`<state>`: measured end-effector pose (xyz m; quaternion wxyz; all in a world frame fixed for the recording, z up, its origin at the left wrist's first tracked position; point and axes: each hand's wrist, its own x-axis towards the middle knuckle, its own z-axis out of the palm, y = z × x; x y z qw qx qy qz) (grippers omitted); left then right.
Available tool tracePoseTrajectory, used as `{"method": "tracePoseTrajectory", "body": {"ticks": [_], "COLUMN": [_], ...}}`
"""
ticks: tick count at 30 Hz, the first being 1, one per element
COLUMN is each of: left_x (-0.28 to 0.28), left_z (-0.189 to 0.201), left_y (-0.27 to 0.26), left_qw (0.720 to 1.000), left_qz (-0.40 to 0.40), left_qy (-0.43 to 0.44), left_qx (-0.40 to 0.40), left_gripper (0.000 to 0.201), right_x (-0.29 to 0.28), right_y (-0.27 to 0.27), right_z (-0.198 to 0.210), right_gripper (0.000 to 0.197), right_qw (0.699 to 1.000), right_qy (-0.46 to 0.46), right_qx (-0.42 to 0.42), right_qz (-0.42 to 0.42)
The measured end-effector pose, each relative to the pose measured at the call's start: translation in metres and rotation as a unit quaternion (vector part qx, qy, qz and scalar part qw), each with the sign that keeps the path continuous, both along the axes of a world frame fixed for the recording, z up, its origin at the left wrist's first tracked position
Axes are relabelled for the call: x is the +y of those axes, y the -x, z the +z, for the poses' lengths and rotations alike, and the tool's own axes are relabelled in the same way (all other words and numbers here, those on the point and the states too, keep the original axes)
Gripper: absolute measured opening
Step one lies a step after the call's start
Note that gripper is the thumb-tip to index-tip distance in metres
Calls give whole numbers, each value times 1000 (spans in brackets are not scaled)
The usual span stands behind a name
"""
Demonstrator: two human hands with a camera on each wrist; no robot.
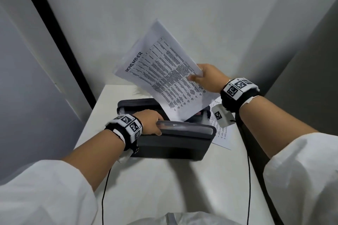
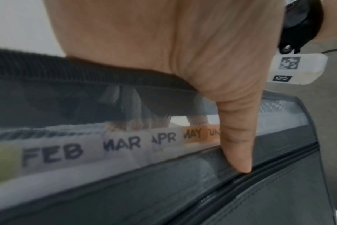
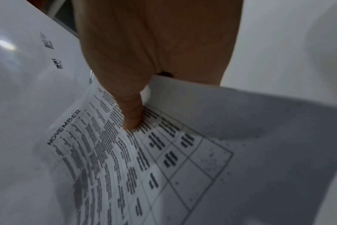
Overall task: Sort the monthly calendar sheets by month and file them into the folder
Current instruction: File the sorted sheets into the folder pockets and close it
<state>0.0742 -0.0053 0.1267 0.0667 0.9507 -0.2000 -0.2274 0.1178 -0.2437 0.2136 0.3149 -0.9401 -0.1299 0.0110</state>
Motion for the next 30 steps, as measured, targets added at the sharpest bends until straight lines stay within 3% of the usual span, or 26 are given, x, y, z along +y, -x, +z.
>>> {"method": "tracePoseTrajectory", "body": {"ticks": [4,5,8,10,13,17,25,30], "left_x": [4,8,25,40,57,61,60,61], "left_z": [2,2,3,4,4,3,-2,-4], "left_y": [5,6,9,11,14,21,22,19], "left_qw": [1000,1000,1000,1000,1000,1000,1000,1000], "left_qz": [7,2,-21,-7,13,18,9,-1], "left_qy": [12,13,-10,-2,-10,-14,-3,-5], "left_qx": [5,6,2,0,3,5,14,-1], "left_gripper": [18,22,60,66,69,63,61,63], "right_x": [14,18,30,36,45,56,57,53], "right_y": [-3,-3,-2,-1,0,-1,0,3], "right_z": [3,4,10,15,20,25,18,16], "right_gripper": [17,18,16,8,13,12,16,17], "right_qw": [992,988,983,979,972,976,989,987], "right_qy": [124,147,173,190,223,198,143,159], "right_qx": [15,18,3,-7,-30,-61,-39,-17], "right_qz": [34,42,58,67,74,62,18,10]}}
